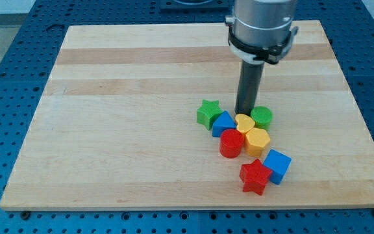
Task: Slide the group of blocks right and down a bit
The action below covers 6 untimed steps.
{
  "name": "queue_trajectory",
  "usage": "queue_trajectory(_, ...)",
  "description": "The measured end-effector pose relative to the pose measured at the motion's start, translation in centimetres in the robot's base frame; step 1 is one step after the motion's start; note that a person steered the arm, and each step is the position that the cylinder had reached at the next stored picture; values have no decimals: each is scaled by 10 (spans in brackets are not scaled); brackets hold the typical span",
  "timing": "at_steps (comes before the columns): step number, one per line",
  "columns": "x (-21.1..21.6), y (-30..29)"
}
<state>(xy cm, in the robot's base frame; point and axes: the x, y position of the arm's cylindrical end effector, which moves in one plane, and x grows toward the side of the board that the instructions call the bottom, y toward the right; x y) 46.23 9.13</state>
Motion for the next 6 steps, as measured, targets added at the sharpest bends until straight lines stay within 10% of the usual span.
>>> queue_trajectory(6, -11, -109)
